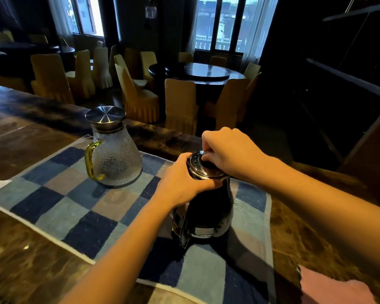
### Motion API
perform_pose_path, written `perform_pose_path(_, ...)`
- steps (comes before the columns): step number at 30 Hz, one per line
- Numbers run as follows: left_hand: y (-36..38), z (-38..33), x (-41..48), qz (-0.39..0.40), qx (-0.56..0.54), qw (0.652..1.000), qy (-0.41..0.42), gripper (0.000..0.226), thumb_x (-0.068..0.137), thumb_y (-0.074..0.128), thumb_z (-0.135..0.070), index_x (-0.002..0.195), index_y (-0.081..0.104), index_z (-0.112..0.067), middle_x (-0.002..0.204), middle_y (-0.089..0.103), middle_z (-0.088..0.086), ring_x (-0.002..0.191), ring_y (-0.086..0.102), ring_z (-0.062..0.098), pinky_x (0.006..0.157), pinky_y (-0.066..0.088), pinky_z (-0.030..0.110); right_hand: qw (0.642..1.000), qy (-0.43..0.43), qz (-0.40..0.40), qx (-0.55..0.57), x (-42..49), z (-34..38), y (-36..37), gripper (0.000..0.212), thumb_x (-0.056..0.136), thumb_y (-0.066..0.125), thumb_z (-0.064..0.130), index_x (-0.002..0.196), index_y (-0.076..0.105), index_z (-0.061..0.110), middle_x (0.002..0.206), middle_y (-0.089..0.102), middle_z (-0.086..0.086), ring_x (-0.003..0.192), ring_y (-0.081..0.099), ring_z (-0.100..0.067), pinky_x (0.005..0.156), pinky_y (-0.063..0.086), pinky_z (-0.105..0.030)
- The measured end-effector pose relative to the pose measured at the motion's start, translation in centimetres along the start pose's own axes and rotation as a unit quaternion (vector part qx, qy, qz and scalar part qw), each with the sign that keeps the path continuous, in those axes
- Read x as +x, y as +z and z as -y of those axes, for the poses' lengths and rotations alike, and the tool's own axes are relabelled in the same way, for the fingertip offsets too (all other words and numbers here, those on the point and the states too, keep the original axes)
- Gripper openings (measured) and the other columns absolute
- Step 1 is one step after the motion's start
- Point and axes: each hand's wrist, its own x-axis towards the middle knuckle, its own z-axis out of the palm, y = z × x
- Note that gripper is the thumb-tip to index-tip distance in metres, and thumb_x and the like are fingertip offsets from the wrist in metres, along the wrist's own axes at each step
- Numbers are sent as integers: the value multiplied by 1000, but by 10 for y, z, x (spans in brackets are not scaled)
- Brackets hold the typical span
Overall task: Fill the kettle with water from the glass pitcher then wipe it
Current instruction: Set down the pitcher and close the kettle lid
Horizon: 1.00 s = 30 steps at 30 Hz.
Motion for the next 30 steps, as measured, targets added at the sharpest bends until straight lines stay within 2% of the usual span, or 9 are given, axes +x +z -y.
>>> perform_pose_path(5, 2, 0, 0, -6, 0, 1000, 1, 82, 42, 71, -64, 113, 41, -37, 92, 54, -24, 91, 55, 0, 78, 47, 28, 1000, 10, -24, -17, 0, 6, 0, 23, 87, 64, 32, 98, 59, 11, 96, 65, -11, 87, 63, -30, 73, 54, -41)
perform_pose_path(9, 3, -1, 1, -9, -2, 1000, 2, 64, 40, 70, -66, 93, 38, -49, 89, 54, -25, 88, 55, -2, 75, 47, 27, 997, 44, -67, -24, 0, 10, 10, 23, 87, 65, 30, 95, 58, 10, 86, 61, -8, 77, 57, -27, 62, 46, -36)
perform_pose_path(12, 3, -1, 0, -8, 0, 1000, 4, 72, 40, 70, -66, 100, 37, -45, 88, 53, -27, 87, 54, -3, 73, 45, 27, 995, 52, -74, -48, 1, 12, 12, 22, 87, 65, 30, 96, 58, 10, 79, 51, -6, 70, 47, -24, 59, 39, -34)
perform_pose_path(15, 1, -2, 0, -2, -3, 1000, 3, 62, 43, 73, -63, 92, 39, -47, 84, 54, -28, 82, 56, -6, 66, 41, 18, 996, 10, -71, -60, 3, 9, 8, 20, 88, 63, 29, 96, 59, 11, 87, 62, -8, 77, 59, -26, 59, 43, -35)
perform_pose_path(18, -1, -1, 0, 0, 1, 1000, 10, 57, 46, 73, -61, 91, 41, -47, 82, 53, -27, 78, 52, -9, 61, 36, 14, 999, -13, -5, -30, 7, 0, -4, 24, 88, 60, 40, 94, 65, 18, 92, 66, -5, 82, 63, -24, 68, 54, -35)
perform_pose_path(22, -1, 0, 1, -3, 15, 1000, 9, 86, 49, 74, -59, 123, 42, -31, 86, 46, -28, 79, 46, -7, 63, 33, 12, 993, -47, 90, -58, 18, -5, -23, 28, 88, 55, 49, 89, 67, 23, 82, 64, 3, 71, 59, -14, 54, 46, -25)
perform_pose_path(26, -1, 1, 2, -1, 21, 1000, 14, 89, 51, 75, -58, 127, 41, -27, 89, 46, -26, 82, 46, -5, 63, 31, 10, 975, -90, 135, -151, 31, 2, -22, 23, 93, 52, 39, 97, 59, 18, 81, 58, 0, 69, 56, -17, 48, 38, -24)
perform_pose_path(28, -1, 1, 2, -1, 17, 1000, 10, 89, 50, 75, -58, 126, 41, -27, 90, 46, -26, 81, 45, -6, 62, 30, 9, 972, -66, 185, -132, 38, 5, -20, 24, 94, 53, 32, 109, 53, 13, 87, 62, -5, 74, 64, -21, 52, 45, -26)
perform_pose_path(30, -1, 0, 1, -4, 18, 1000, 10, 82, 52, 77, -56, 121, 42, -29, 88, 47, -28, 78, 46, -7, 61, 30, 10, 972, -5, 226, -65, 44, 7, -16, 19, 95, 53, 23, 108, 50, 10, 79, 63, -7, 64, 66, -19, 48, 49, -25)
